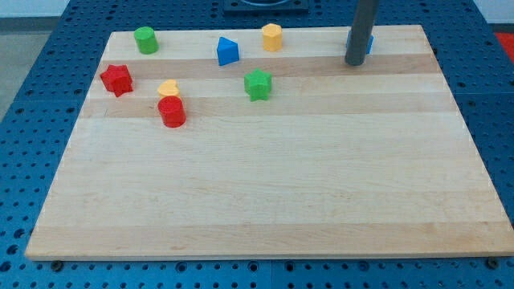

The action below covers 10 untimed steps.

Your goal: Move blue cube horizontal right to yellow hexagon

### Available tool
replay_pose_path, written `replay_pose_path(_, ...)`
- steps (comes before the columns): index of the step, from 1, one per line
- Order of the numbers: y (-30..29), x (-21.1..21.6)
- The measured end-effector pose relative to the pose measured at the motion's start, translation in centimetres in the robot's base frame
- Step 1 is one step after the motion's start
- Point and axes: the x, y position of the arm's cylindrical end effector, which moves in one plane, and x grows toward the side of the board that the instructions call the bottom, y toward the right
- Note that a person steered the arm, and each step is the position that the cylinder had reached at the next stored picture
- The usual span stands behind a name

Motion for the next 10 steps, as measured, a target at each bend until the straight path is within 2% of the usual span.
replay_pose_path(4,0.2,-2.9)
replay_pose_path(8,1.0,-3.5)
replay_pose_path(9,1.0,-3.1)
replay_pose_path(10,1.0,0.5)
